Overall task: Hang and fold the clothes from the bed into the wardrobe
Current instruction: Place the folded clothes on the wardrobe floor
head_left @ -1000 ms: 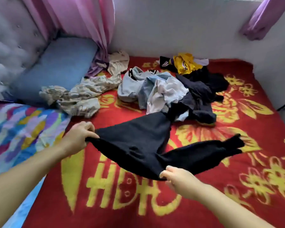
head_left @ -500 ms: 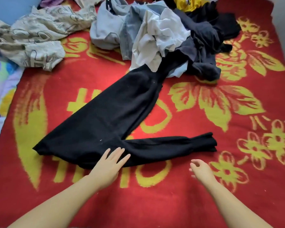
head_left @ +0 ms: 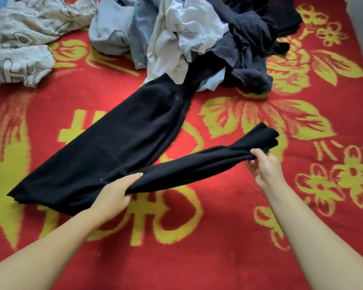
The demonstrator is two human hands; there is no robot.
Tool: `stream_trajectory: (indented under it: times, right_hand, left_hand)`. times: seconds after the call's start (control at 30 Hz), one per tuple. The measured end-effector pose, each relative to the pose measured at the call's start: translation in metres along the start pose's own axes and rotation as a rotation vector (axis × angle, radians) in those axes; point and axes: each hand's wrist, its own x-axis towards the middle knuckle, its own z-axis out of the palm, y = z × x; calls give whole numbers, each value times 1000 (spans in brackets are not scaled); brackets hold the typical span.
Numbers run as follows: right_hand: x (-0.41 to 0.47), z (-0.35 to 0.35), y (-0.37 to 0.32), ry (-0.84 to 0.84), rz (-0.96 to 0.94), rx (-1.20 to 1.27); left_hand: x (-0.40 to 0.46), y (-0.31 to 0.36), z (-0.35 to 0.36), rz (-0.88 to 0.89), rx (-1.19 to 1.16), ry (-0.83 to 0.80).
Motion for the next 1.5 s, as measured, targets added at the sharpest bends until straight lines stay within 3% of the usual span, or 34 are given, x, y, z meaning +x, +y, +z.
stream_trajectory:
  times: [0.1,0.2,0.27,0.33,0.4,0.5,0.7,0.8,0.9,1.0,1.07,1.13,1.23,1.33,1.5]
  right_hand:
    - [-1,-2,0,8,-61,-107]
    - [8,-24,32,127,144,-219]
    - [15,-39,50,211,368,-271]
    - [20,-39,50,254,446,-327]
    - [28,-18,37,239,348,-370]
    - [32,46,-5,129,173,-386]
    - [27,219,-66,-89,4,-307]
    - [22,271,-40,-272,20,-575]
    - [5,279,24,-382,-317,-1258]
    - [-24,261,93,-641,-510,-1862]
    - [-37,254,121,-676,-482,-2031]
    - [-50,254,132,-544,-479,-1942]
    - [-83,251,145,-287,-423,-1371]
    - [-136,233,174,-159,-64,-806]
    - [-186,249,215,-202,472,-456]
  left_hand:
    - [-10,-1,-4,169,154,26]
    - [-25,5,21,277,409,-131]
    - [-26,7,39,201,501,-280]
    - [-22,5,46,108,472,-328]
    - [-18,1,42,71,348,-329]
    - [-12,-5,11,-82,-58,-333]
    - [30,-41,-80,-414,-914,-580]
    - [50,-76,-89,-567,-1068,-489]
    - [58,-103,-83,-688,-1006,-187]
    - [46,-132,-83,-546,-633,191]
    - [35,-156,-90,-429,-329,245]
    - [25,-181,-95,-438,-119,157]
    - [11,-207,-99,-547,20,67]
    - [2,-215,-101,-628,-135,34]
    - [-2,-209,-106,-643,-312,-87]
